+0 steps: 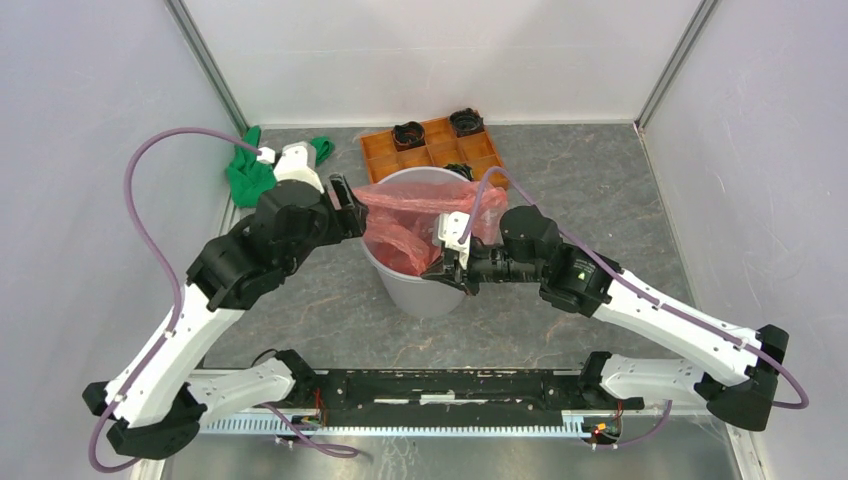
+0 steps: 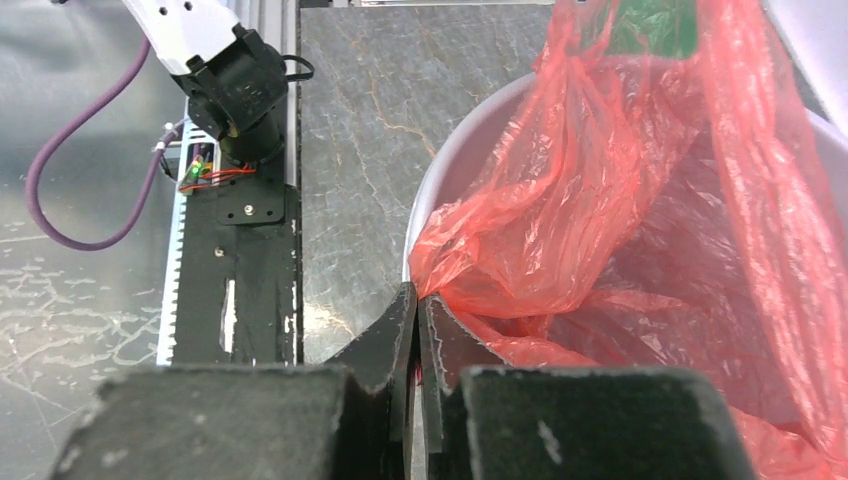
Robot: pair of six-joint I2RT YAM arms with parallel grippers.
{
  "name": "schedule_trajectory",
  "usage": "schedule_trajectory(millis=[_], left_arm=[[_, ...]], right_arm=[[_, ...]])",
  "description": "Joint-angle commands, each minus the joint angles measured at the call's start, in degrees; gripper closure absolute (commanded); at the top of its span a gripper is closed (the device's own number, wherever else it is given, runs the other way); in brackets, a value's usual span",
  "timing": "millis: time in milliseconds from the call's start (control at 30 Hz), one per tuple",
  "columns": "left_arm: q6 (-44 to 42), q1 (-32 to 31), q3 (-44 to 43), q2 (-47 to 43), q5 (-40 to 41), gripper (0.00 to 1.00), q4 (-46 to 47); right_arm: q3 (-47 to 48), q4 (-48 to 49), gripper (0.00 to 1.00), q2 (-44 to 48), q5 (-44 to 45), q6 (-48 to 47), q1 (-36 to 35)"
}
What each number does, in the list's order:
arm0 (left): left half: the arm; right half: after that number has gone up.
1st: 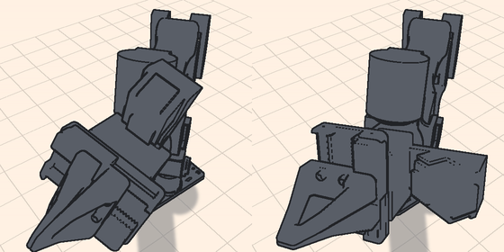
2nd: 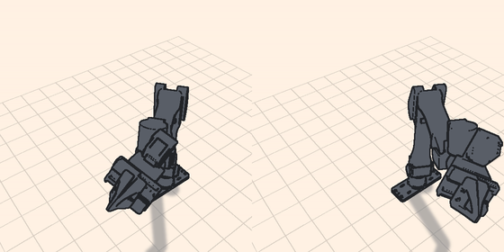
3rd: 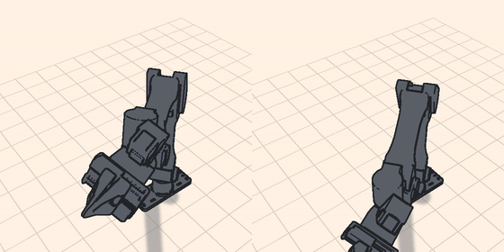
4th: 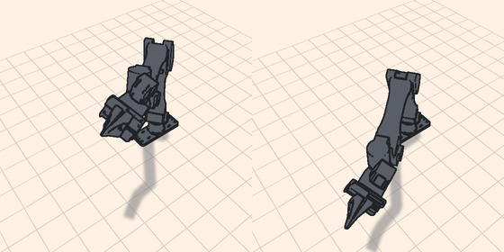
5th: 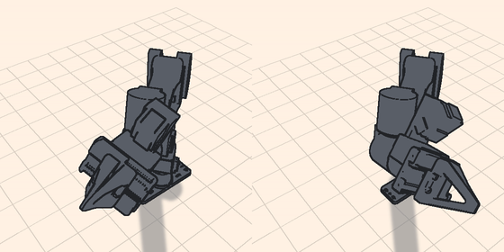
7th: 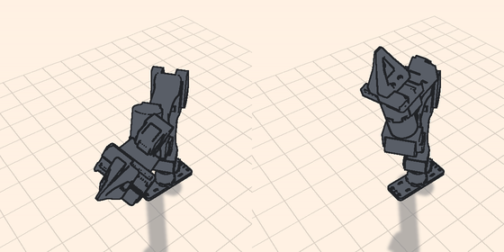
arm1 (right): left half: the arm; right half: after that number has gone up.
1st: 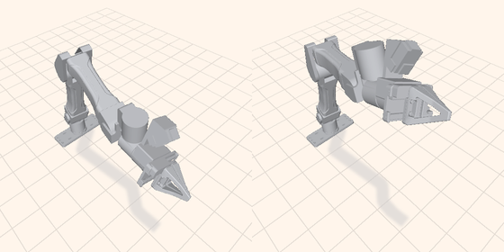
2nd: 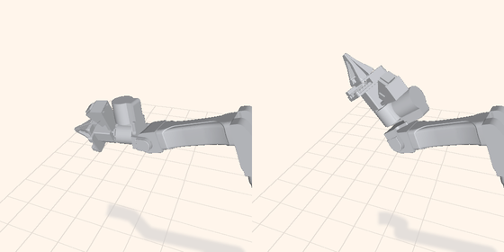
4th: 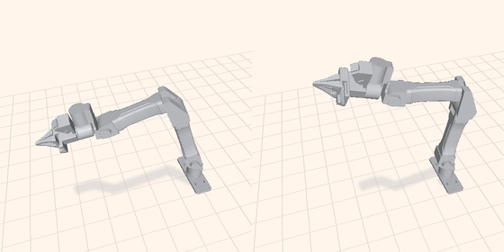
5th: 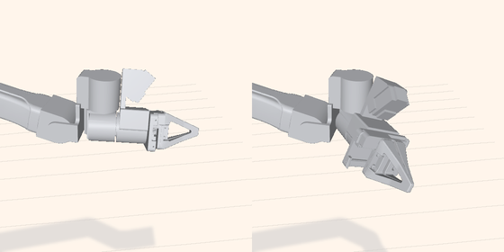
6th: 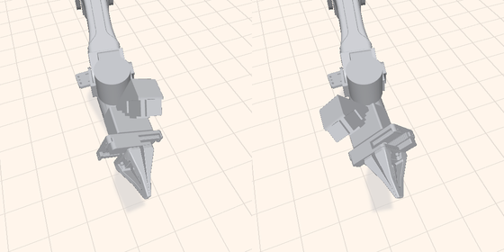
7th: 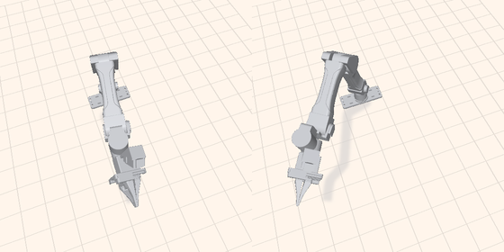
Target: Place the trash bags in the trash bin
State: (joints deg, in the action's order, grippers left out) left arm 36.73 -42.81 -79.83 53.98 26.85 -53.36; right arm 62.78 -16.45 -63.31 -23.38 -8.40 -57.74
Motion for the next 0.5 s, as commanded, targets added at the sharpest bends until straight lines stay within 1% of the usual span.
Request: schedule_trajectory(millis=[0, 33, 100, 200, 267, 333, 467], left_arm=[[-3.9, 0.9, -1.2, -0.2, 1.7, 0.18, -1.0], [-3.6, 1.6, 0.2, -0.5, 0.8, 0.15, 0.0], [-3.7, 3.6, 2.7, -1.1, -1.5, 0.13, 1.5], [-4.8, 7.7, 4.0, -1.9, -4.3, 0.06, 3.1], [-6.0, 11.4, 4.2, -1.6, -7.1, 0.05, 3.3], [-7.1, 16.0, 5.5, -1.3, -12.2, 0.07, 4.7], [-8.0, 25.1, 9.1, -1.5, -25.6, 0.16, 10.4]], right_arm=[[0.3, 0.7, 0.93, 1.2, 2.5, -3.2, 0.0], [0.7, 0.1, 0.93, 0.7, 2.6, -3.7, 0.0], [1.2, -0.6, 0.93, 0.2, 2.7, -4.4, 0.0], [1.0, -0.5, 0.93, 0.2, 2.6, -4.9, 0.0], [1.0, -0.5, 0.93, 0.2, 2.5, -5.1, 0.0], [1.2, -0.5, 0.93, 0.3, 2.2, -5.3, 0.1], [0.4, 0.1, 0.93, 0.8, 0.3, -5.6, 0.0]])
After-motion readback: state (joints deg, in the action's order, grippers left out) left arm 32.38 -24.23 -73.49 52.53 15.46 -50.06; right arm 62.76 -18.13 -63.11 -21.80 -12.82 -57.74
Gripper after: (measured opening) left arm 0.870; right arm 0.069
